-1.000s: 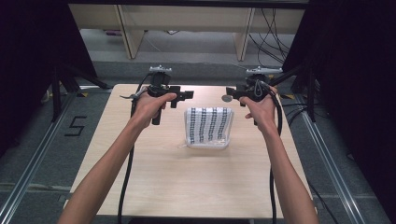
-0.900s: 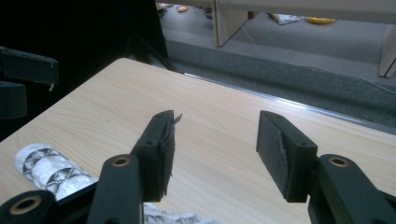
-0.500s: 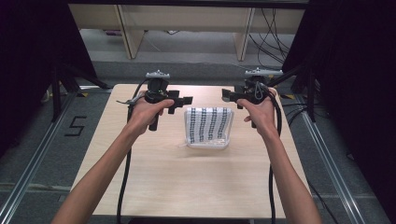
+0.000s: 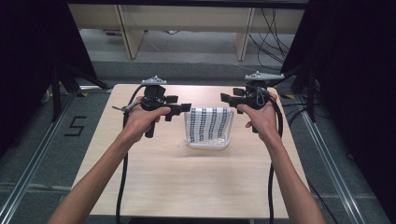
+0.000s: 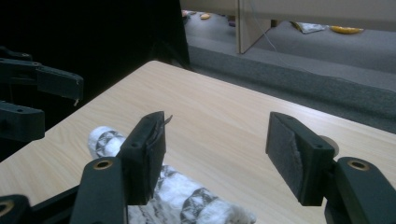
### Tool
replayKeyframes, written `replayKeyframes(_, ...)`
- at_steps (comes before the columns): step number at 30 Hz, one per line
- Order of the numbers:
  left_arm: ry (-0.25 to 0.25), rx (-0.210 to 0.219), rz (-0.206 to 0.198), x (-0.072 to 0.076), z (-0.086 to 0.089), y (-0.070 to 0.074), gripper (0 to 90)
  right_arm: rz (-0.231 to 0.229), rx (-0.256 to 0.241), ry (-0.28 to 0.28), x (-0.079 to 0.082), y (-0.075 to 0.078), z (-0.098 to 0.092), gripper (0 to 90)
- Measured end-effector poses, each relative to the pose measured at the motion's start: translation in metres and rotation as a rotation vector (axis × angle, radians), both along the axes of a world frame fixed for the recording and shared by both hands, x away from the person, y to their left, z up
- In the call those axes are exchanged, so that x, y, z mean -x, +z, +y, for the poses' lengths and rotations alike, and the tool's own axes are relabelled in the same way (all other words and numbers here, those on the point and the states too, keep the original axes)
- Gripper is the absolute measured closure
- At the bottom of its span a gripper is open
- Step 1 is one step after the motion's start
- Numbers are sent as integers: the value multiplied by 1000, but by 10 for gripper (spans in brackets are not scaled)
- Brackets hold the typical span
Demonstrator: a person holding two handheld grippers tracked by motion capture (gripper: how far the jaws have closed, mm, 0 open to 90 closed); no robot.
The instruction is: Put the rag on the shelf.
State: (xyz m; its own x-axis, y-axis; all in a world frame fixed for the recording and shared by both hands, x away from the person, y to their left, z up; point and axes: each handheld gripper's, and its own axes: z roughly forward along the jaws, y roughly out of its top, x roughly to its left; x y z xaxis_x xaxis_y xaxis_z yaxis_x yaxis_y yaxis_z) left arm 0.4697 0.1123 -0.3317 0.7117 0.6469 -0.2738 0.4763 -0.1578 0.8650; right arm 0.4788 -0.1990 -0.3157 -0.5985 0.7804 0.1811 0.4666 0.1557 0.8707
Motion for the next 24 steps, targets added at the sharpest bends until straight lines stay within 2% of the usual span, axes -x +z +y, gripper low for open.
replayKeyframes(2,-3,1,-5,3,1,0,287,6,-1,2,3,1,2,386)
replayKeyframes(4,-3,2,-2,4,1,0,286,-16,7,22,4,1,1,383)
replayKeyframes(7,-15,6,-8,10,3,-1,283,0,-2,14,8,2,3,372)
replayKeyframes(8,-16,3,-10,12,4,-1,282,-13,7,21,9,2,2,365)
replayKeyframes(11,-21,-1,-13,16,5,-1,272,-18,-11,35,13,2,2,347)
replayKeyframes(13,-18,-15,-35,23,8,0,271,-12,-17,33,17,4,3,322)
replayKeyframes(16,-34,-15,-38,30,10,-2,270,-38,-8,51,21,3,2,280)
replayKeyframes(17,-39,-19,-41,32,11,-3,270,-29,-7,50,23,3,3,272)
replayKeyframes(20,-48,-26,-35,36,13,-4,268,-43,-2,60,26,3,2,262)
replayKeyframes(21,-50,-19,-40,39,13,-6,268,-25,-8,51,29,4,3,260)
replayKeyframes(24,-58,-20,-40,45,17,-8,268,-44,0,64,32,3,3,260)
